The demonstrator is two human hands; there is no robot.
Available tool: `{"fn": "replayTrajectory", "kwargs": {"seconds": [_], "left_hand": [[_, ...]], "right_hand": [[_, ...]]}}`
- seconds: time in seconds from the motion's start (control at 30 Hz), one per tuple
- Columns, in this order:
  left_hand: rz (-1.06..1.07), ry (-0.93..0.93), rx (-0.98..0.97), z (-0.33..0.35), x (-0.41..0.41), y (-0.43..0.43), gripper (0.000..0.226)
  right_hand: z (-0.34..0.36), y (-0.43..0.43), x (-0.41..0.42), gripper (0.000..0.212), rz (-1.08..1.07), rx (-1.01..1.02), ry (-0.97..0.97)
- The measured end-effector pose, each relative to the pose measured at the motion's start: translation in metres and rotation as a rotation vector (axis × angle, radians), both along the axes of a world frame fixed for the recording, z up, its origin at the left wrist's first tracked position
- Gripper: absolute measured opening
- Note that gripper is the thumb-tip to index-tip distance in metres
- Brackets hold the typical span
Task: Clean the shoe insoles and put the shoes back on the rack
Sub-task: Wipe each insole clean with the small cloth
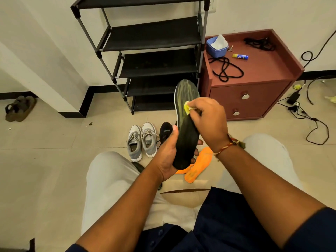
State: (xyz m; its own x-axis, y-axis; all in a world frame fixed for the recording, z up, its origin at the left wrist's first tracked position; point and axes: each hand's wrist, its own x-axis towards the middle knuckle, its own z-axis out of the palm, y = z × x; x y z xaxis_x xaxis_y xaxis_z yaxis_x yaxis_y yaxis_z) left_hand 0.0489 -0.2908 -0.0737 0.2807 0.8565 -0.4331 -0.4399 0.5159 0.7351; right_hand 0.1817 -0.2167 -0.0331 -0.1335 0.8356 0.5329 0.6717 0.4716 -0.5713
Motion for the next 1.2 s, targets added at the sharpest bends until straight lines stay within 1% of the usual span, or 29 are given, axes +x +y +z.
{"fn": "replayTrajectory", "kwargs": {"seconds": [0.1, 0.17, 0.23, 0.3, 0.5, 0.63, 0.83, 0.93, 1.0, 1.1, 1.2], "left_hand": [[-0.030, 0.033, 0.010, -0.002, -0.002, 0.000, 0.077], [0.031, 0.023, -0.005, 0.001, -0.007, 0.002, 0.069], [0.128, -0.021, -0.033, 0.007, -0.014, 0.004, 0.060], [0.190, -0.074, -0.038, 0.010, -0.022, 0.007, 0.058], [0.323, -0.206, -0.035, 0.011, -0.034, 0.013, 0.064], [0.364, -0.196, -0.010, 0.005, -0.035, 0.016, 0.068], [0.423, -0.220, 0.010, 0.009, -0.044, 0.018, 0.101], [0.418, -0.228, 0.008, 0.011, -0.044, 0.018, 0.109], [0.432, -0.212, -0.003, 0.010, -0.044, 0.018, 0.109], [0.436, -0.165, -0.020, 0.011, -0.043, 0.018, 0.103], [0.379, -0.101, -0.038, 0.014, -0.035, 0.015, 0.090]], "right_hand": [[-0.002, 0.002, 0.004, 0.013, 0.016, -0.059, 0.061], [-0.003, -0.009, -0.005, 0.011, 0.103, -0.066, 0.070], [-0.006, -0.025, -0.018, 0.014, 0.213, -0.082, 0.037], [-0.012, -0.036, -0.029, 0.016, 0.313, -0.100, -0.017], [-0.018, -0.042, -0.037, 0.016, 0.407, -0.117, -0.094], [-0.017, -0.043, -0.034, 0.016, 0.435, -0.123, -0.162], [-0.017, -0.040, -0.029, 0.013, 0.460, -0.100, -0.190], [-0.016, -0.040, -0.030, 0.013, 0.500, -0.109, -0.212], [-0.015, -0.041, -0.029, 0.016, 0.516, -0.103, -0.225], [-0.015, -0.043, -0.030, 0.020, 0.532, -0.065, -0.229], [-0.017, -0.042, -0.032, 0.015, 0.508, -0.004, -0.244]]}}
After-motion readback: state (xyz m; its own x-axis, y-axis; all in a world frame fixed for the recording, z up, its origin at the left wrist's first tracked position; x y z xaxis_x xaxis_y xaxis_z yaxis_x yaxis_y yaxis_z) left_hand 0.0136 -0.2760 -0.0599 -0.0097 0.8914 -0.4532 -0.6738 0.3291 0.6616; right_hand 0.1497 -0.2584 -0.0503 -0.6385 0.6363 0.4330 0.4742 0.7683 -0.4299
